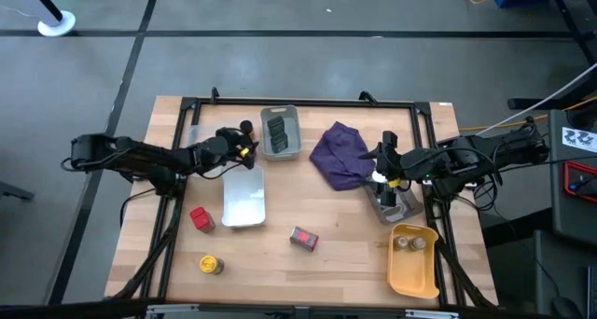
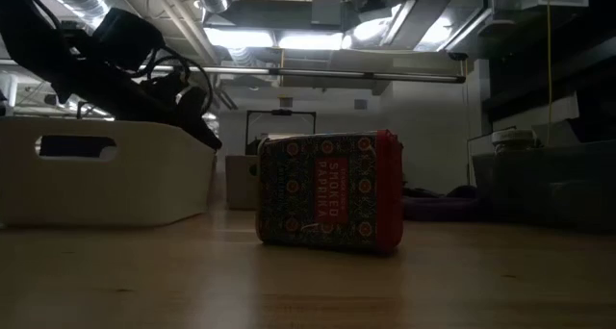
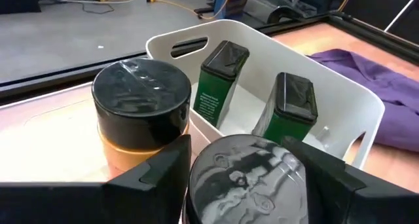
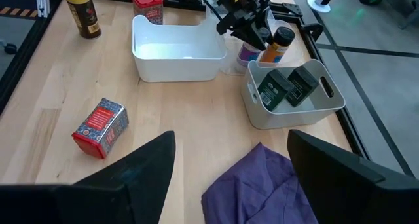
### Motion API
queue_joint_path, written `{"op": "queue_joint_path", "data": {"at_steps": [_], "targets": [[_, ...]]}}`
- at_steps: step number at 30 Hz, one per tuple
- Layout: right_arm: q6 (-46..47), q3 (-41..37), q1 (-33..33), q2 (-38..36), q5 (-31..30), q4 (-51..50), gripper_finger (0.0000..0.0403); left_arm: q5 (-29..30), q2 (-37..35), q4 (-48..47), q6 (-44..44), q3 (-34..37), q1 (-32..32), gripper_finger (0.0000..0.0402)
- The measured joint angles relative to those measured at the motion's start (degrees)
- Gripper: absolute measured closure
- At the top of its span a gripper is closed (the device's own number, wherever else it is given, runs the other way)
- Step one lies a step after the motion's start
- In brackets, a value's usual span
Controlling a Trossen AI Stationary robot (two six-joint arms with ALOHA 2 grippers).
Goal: Sort spices by type
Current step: Put the red seasoning can into the most top left transparent bin
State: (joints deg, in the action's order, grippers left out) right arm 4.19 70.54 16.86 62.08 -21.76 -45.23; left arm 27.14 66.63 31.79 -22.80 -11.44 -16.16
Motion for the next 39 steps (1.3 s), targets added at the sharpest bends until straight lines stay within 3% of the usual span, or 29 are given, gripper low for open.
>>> {"op": "queue_joint_path", "data": {"at_steps": [19, 35, 39], "targets": [[0.00, 0.00, 0.00, 0.00, -0.02, -0.33, 0.0109, -0.16, -0.70, 0.45, -2.75, 0.04, 0.00, 0.0183], [0.00, 0.00, -0.01, 0.00, 0.00, -0.35, 0.0109, -0.15, -11.17, 0.89, -1.19, 0.04, 0.02, 0.0183], [0.00, 0.00, -0.01, 0.00, 0.00, -0.35, 0.0109, -4.87, -15.35, 1.80, 2.32, -0.01, 0.00, 0.0183]]}}
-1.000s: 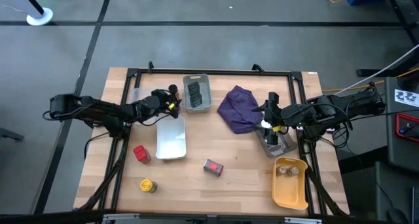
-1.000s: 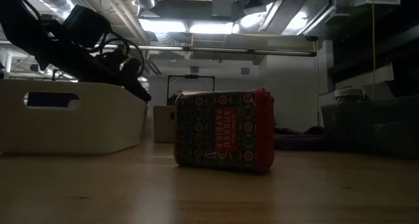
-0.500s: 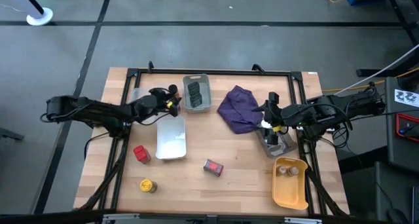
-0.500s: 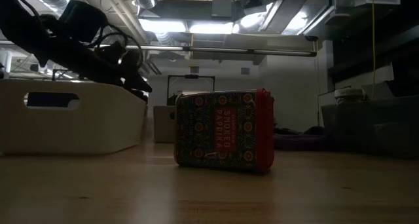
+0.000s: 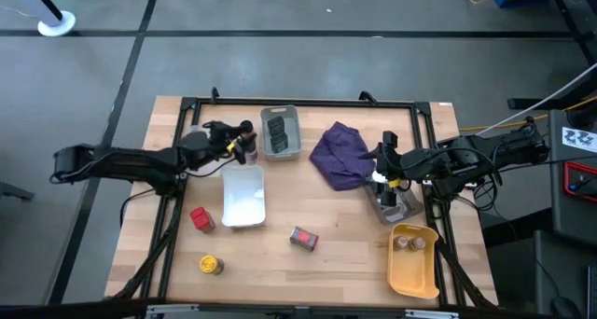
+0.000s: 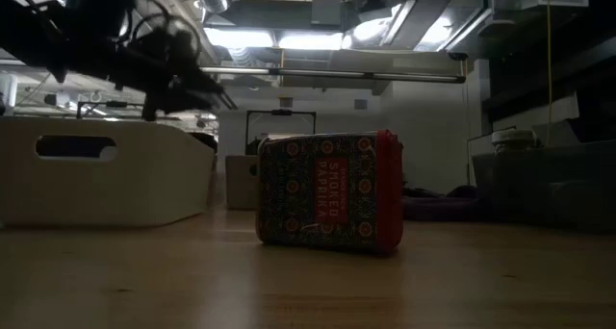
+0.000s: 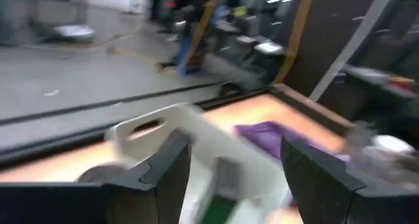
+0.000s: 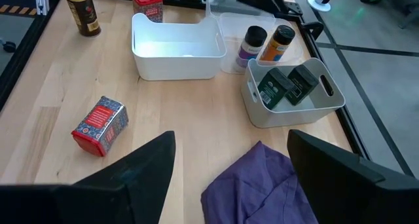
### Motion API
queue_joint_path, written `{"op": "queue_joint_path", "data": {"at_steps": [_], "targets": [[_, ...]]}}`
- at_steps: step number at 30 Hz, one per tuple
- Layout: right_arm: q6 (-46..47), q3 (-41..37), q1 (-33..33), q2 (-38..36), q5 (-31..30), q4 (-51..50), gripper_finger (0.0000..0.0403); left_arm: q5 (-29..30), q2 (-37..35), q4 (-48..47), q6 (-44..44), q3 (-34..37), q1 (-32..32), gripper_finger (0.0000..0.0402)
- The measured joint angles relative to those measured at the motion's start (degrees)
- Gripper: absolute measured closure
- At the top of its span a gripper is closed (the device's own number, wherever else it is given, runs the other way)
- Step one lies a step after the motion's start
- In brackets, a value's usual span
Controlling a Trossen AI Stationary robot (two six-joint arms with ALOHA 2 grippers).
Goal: Sort spices by type
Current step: Put the red seasoning can into the most top left transparent bin
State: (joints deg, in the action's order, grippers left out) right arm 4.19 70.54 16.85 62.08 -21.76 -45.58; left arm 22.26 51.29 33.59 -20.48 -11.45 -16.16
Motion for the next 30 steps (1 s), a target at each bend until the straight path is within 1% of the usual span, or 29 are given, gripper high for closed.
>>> {"op": "queue_joint_path", "data": {"at_steps": [3, 5, 6, 8, 10, 12, 14, 16, 18, 20, 22, 25, 30], "targets": [[0.00, 0.00, 0.02, 0.00, 0.00, 0.00, 0.0109, -4.85, -2.75, -0.49, 1.33, -1.45, 0.20, 0.0183], [0.00, 0.00, 0.02, 0.00, -0.01, 0.00, 0.0109, -6.63, -4.21, -1.90, 2.73, -3.40, 0.85, 0.0183], [0.00, 0.00, 0.02, 0.00, -0.01, 0.00, 0.0109, -7.14, -4.85, -3.34, 3.89, -4.65, 1.31, 0.0183], [0.00, 0.00, 0.02, 0.00, -0.02, 0.00, 0.0109, -8.02, -5.77, -9.19, 7.47, -8.09, 2.45, 0.0183], [0.00, 0.00, 0.01, 0.00, -0.01, 0.00, 0.0109, -8.24, -6.20, -18.77, 10.86, -12.57, 3.69, 0.0183], [0.00, 0.00, 0.01, 0.00, 0.01, 0.00, 0.0109, -8.31, -6.18, -30.47, 13.06, -18.14, 4.85, 0.0183], [0.01, 0.00, 0.00, 0.00, -0.01, 0.00, 0.0109, -8.31, -5.90, -43.64, 13.95, -24.12, 5.98, 0.0183], [0.02, 0.00, 0.02, 0.00, 0.01, 0.00, 0.0109, -8.34, -5.49, -56.55, 12.66, -30.10, 7.18, 0.0183], [0.00, 0.01, 0.02, 0.00, -0.02, 0.02, 0.0109, -8.32, -4.96, -66.54, 7.92, -35.52, 8.26, 0.0183], [0.00, 0.00, 0.00, 0.00, 0.01, 0.00, 0.0109, -8.52, -4.66, -75.04, 0.70, -40.06, 9.26, 0.0183], [0.01, 0.02, 0.02, 0.00, -0.02, 0.02, 0.0109, -10.55, -4.24, -81.79, -7.18, -43.42, 10.24, 0.0183], [0.01, 0.02, 0.01, 0.00, 0.00, 0.02, 0.0109, -18.18, -3.83, -88.31, -21.58, -46.13, 11.64, 0.0183], [0.02, 0.02, 0.00, 0.00, 0.01, 0.02, 0.0109, -34.45, -3.12, -92.92, -46.81, -46.41, 14.21, 0.0183]]}}
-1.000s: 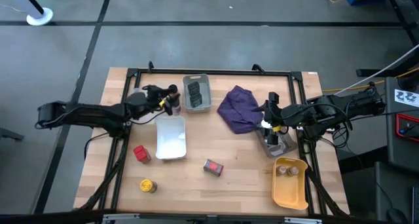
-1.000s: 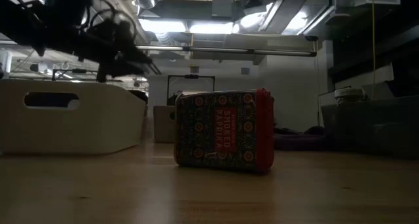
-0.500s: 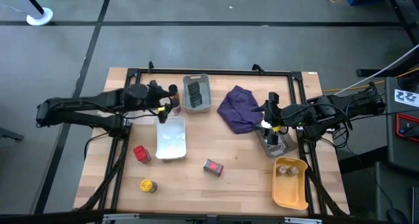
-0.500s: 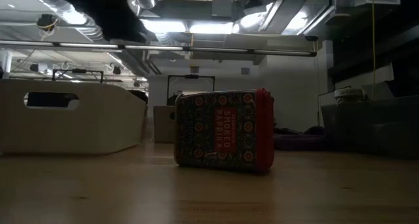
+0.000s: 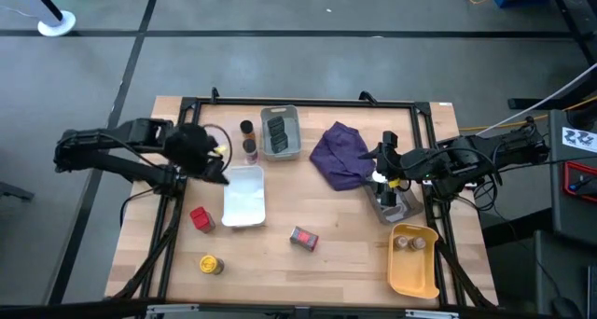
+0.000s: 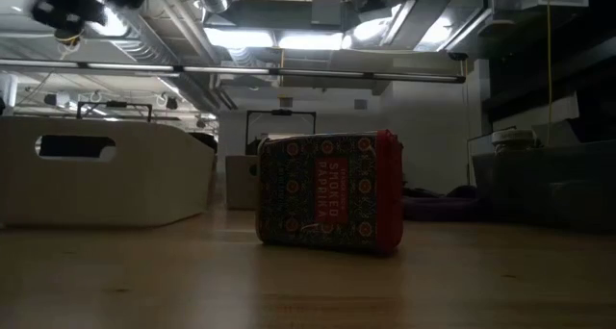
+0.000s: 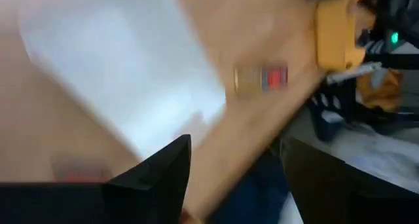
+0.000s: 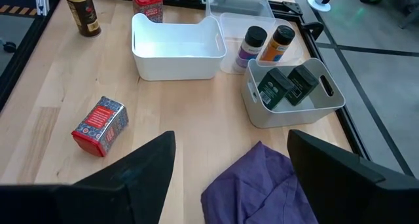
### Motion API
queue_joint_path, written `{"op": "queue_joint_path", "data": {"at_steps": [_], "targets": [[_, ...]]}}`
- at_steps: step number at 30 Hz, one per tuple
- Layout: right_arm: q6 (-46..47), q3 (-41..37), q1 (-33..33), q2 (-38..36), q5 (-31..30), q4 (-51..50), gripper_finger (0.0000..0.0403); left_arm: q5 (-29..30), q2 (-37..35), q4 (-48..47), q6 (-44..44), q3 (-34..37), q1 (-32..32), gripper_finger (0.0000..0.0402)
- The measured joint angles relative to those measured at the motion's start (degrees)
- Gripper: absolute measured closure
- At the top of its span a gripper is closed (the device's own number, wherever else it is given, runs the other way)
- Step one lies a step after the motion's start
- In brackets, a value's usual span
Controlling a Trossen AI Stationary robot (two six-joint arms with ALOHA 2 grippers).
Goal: Sort spices by type
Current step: Put the red seasoning can into the most top left transparent bin
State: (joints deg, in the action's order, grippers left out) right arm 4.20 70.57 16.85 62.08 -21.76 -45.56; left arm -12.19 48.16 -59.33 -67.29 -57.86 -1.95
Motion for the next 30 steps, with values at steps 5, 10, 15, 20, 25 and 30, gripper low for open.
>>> {"op": "queue_joint_path", "data": {"at_steps": [5, 10, 15, 20, 25, 30], "targets": [[-0.02, 0.00, 0.01, 0.00, 0.00, 0.00, 0.0109, -11.45, 1.93, -7.41, -19.60, 0.01, 3.68, 0.0183], [-0.02, 0.00, 0.00, 0.00, -0.02, -0.02, 0.0109, -12.76, 4.35, -12.86, -29.73, 0.65, 7.82, 0.0183], [-0.14, 0.00, 0.01, 0.00, -0.18, -0.06, 0.0109, -12.23, 6.91, -12.81, -37.53, 3.95, 11.99, 0.0183], [-0.21, 0.00, -0.01, 0.00, -0.66, -1.97, 0.0109, -12.25, 9.22, -11.31, -46.86, 6.79, 16.49, 0.0183], [-0.21, 0.00, 0.00, 0.00, -0.66, -4.74, 0.0109, -10.29, 10.01, -11.60, -52.85, 8.72, 19.98, 0.0183], [-0.21, 0.00, 0.01, 0.00, -0.66, -5.61, 0.0109, -4.03, 10.03, -11.56, -57.53, 10.00, 21.68, 0.0183]]}}
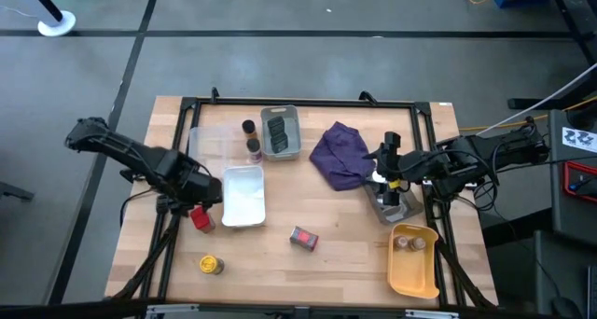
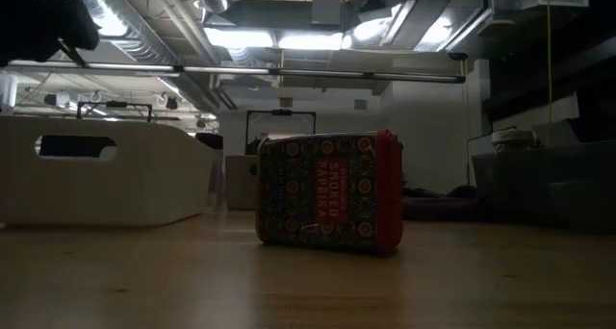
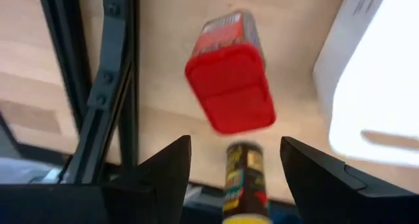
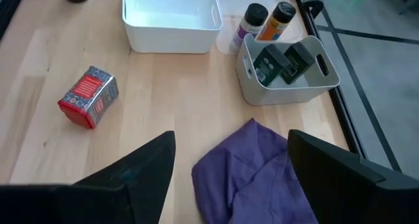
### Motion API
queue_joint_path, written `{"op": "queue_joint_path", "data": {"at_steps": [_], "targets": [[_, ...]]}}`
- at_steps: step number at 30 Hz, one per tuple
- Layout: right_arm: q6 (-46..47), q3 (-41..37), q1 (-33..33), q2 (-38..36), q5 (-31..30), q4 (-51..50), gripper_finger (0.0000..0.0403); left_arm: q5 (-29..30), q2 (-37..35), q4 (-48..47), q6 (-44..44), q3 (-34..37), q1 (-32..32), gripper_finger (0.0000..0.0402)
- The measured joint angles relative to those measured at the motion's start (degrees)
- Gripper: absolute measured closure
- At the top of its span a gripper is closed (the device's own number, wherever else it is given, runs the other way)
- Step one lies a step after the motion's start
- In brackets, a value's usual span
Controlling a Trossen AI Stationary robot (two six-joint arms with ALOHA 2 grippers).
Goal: Sort spices by type
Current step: Put the red seasoning can into the most top left transparent bin
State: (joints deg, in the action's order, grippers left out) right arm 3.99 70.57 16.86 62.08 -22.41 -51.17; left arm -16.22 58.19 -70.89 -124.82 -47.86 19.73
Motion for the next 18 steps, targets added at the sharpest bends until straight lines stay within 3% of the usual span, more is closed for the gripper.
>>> {"op": "queue_joint_path", "data": {"at_steps": [18], "targets": [[0.00, 0.00, -0.01, 0.00, 0.04, 0.00, 0.0109, 2.51, -0.01, 7.19, -11.28, 7.42, 4.02, 0.0183]]}}
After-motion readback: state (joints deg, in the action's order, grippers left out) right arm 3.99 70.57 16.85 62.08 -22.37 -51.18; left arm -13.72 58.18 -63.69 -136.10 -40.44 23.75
